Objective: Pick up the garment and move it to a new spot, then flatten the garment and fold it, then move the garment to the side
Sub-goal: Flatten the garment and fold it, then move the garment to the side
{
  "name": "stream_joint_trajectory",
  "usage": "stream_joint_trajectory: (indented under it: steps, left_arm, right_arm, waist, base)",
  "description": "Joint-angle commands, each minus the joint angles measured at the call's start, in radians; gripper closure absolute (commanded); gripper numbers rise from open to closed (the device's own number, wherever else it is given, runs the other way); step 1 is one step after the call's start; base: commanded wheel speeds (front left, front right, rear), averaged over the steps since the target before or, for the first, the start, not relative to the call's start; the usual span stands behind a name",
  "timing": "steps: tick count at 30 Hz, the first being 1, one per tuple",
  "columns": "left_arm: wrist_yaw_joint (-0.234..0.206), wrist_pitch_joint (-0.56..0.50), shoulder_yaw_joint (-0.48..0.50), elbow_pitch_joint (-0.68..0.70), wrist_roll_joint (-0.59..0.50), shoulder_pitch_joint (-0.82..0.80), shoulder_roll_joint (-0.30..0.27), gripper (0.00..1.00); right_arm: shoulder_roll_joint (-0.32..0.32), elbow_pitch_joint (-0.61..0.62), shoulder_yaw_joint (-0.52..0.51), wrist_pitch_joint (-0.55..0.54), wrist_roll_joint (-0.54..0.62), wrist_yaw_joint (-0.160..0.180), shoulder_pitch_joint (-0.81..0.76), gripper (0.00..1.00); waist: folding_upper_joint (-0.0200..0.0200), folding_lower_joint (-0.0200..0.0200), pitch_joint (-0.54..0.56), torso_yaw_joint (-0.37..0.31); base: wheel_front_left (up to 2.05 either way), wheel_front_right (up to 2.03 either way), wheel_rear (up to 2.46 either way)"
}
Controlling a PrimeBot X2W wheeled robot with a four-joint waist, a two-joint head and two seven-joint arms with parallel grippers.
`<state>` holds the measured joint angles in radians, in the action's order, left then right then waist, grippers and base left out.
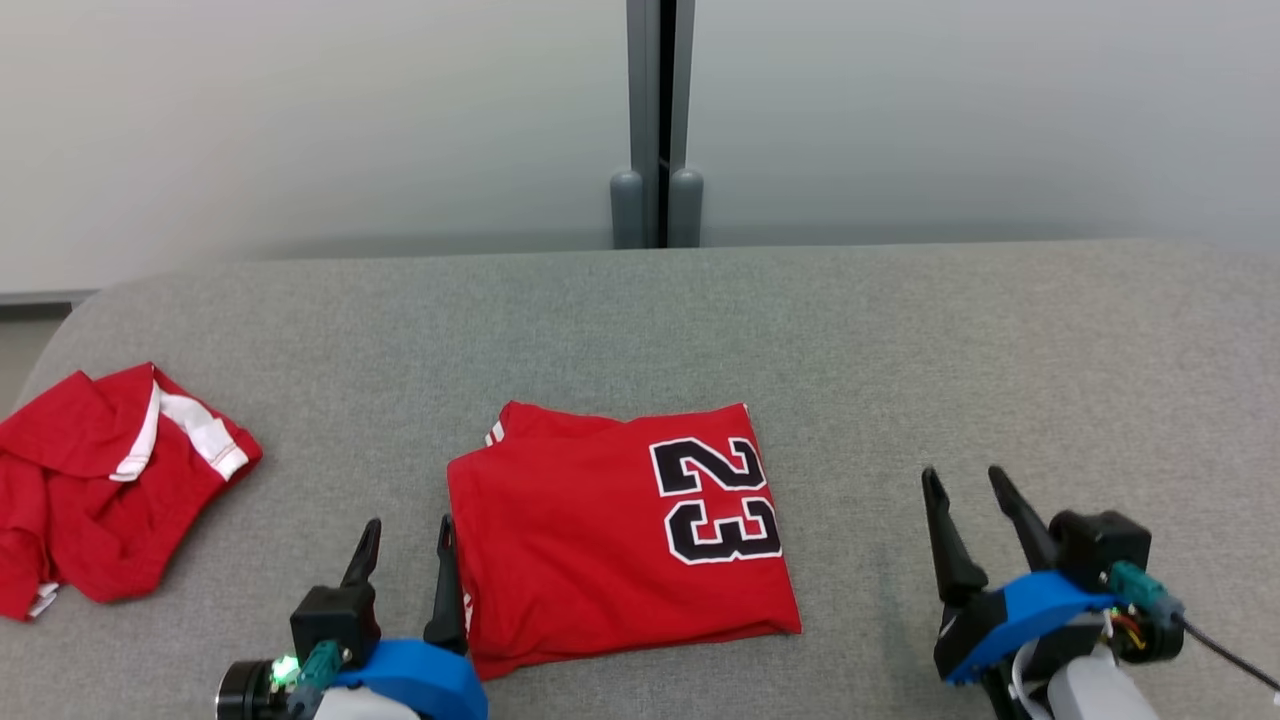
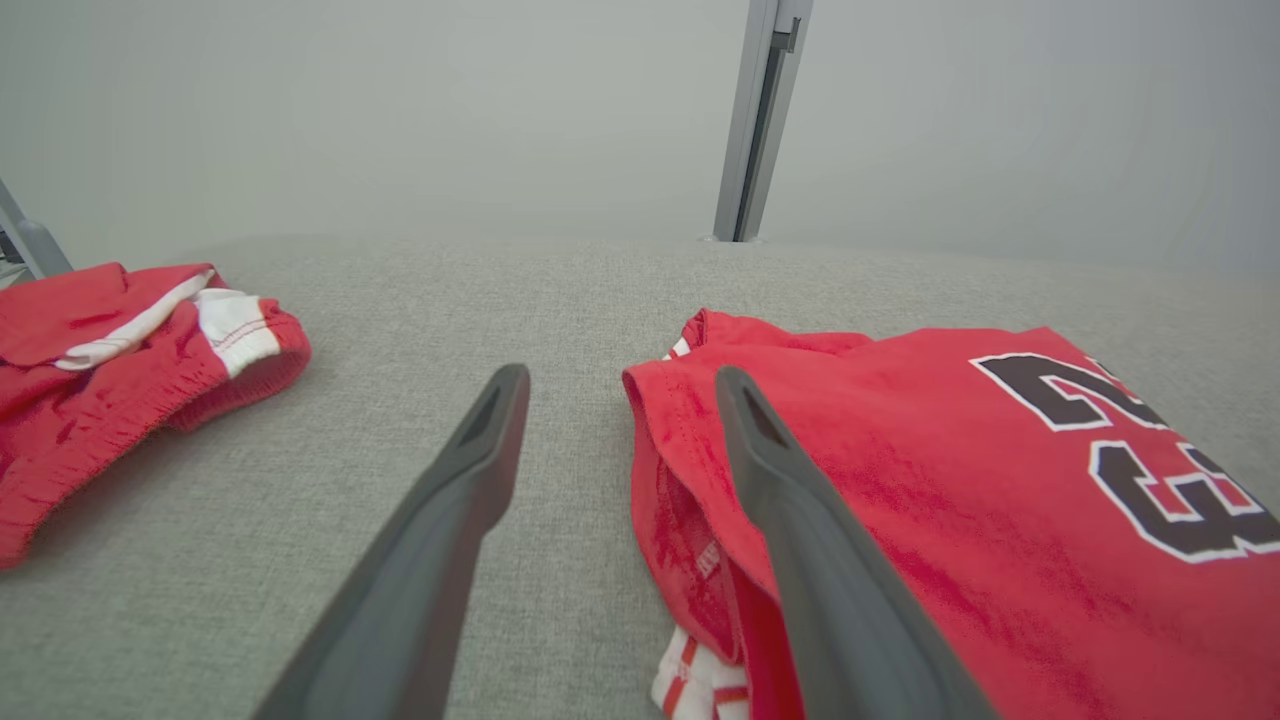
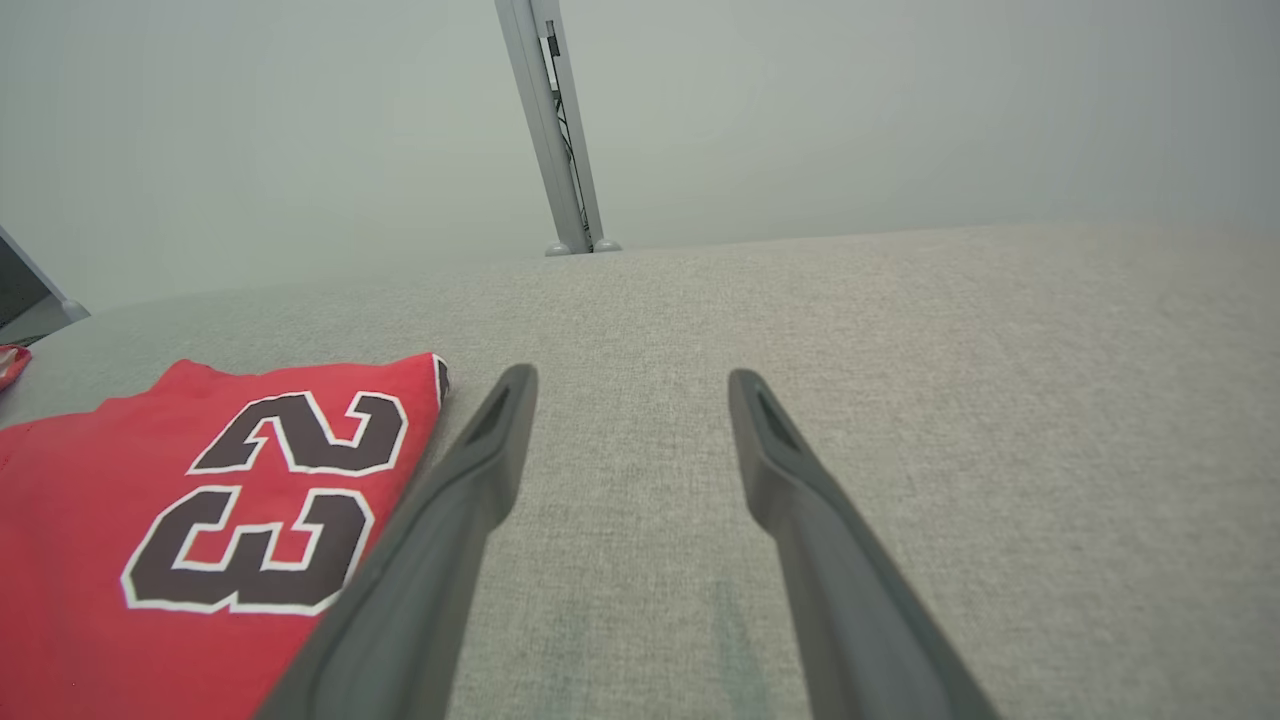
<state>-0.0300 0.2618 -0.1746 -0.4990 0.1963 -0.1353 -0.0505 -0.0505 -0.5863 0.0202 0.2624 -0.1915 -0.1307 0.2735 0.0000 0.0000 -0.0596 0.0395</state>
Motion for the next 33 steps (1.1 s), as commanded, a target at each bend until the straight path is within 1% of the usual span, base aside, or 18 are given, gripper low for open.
stream_joint_trajectory:
  steps: [1,8,15,16,18,22,23,24,25,29,30,31,32,33]
  left_arm:
    - [-0.003,0.004,0.008,-0.003,-0.009,0.026,0.0,0.0]
    - [0.004,0.004,0.018,-0.005,-0.027,0.077,0.0,0.0]
    - [0.018,0.004,0.009,0.003,-0.029,0.074,0.0,0.0]
    - [0.032,0.004,-0.02,0.013,-0.018,0.044,0.0,0.0]
    - [0.038,0.004,-0.038,0.015,-0.012,0.027,0.0,0.0]
    - [0.043,0.004,-0.052,0.008,0.0,0.008,0.0,0.0]
    - [0.043,0.004,-0.052,0.008,0.0,0.008,0.0,0.0]
    - [0.047,0.004,-0.058,0.005,0.005,0.003,0.0,0.0]
    - [0.047,0.004,-0.058,0.005,0.005,0.003,0.0,0.0]
    - [0.052,0.004,-0.057,0.005,0.01,-0.009,0.0,0.0]
    - [0.053,0.004,-0.056,0.006,0.01,-0.009,0.0,0.0]
    - [0.053,0.004,-0.054,0.008,0.01,-0.01,0.0,0.0]
    - [0.052,0.004,-0.051,0.01,0.01,-0.012,0.0,0.0]
    - [0.052,0.004,-0.049,0.012,0.01,-0.015,0.0,0.0]
  right_arm:
    - [-0.001,-0.009,0.007,0.003,0.011,0.0,-0.039,0.0]
    - [-0.001,-0.028,0.032,0.003,-0.004,0.0,-0.095,0.0]
    - [-0.001,-0.053,0.07,0.003,-0.029,0.0,-0.095,0.0]
    - [-0.001,-0.085,0.154,0.003,-0.077,0.0,-0.023,0.0]
    - [-0.001,-0.129,0.208,0.003,-0.107,0.0,0.029,0.0]
    - [-0.001,-0.206,0.246,0.003,-0.14,0.0,0.115,0.0]
    - [-0.001,-0.206,0.246,0.003,-0.14,0.0,0.115,0.0]
    - [-0.001,-0.259,0.26,0.003,-0.132,0.0,0.149,0.0]
    - [-0.001,-0.259,0.26,0.003,-0.132,0.0,0.149,0.0]
    - [-0.002,-0.37,0.262,0.003,-0.167,0.0,0.193,0.0]
    - [-0.002,-0.392,0.266,0.003,-0.181,0.0,0.201,0.53]
    - [-0.002,-0.405,0.276,0.001,-0.198,0.0,0.207,0.8]
    - [-0.002,-0.413,0.283,0.001,-0.214,0.0,0.209,1.0]
    - [-0.002,-0.414,0.293,0.001,-0.225,0.0,0.211,1.0]
  waist:
    - [0.0,0.0,0.025,-0.016]
    - [0.0,0.0,0.054,-0.022]
    - [0.0,0.0,0.046,-0.008]
    - [0.0,0.0,-0.001,0.034]
    - [0.0,0.0,-0.037,0.075]
    - [0.0,0.0,-0.069,0.127]
    - [0.0,0.0,-0.069,0.127]
    - [0.0,0.0,-0.08,0.152]
    - [0.0,0.0,-0.08,0.152]
    - [0.0,0.0,-0.093,0.18]
    - [0.0,0.0,-0.094,0.182]
    - [0.0,0.0,-0.095,0.182]
    - [0.0,0.0,-0.096,0.179]
    - [0.0,0.0,-0.098,0.173]
  base:
    - [0.0,0.0,0.0]
    - [0.0,0.0,0.0]
    - [0.0,0.0,0.0]
    - [0.0,0.0,0.0]
    - [0.0,0.0,0.0]
    - [0.0,0.0,0.0]
    - [0.0,0.0,0.0]
    - [0.0,0.0,0.0]
    - [0.0,0.0,0.0]
    - [0.0,0.0,0.0]
    - [0.0,0.0,0.0]
    - [0.0,0.0,0.0]
    - [0.0,0.0,0.0]
    - [0.0,0.0,0.0]
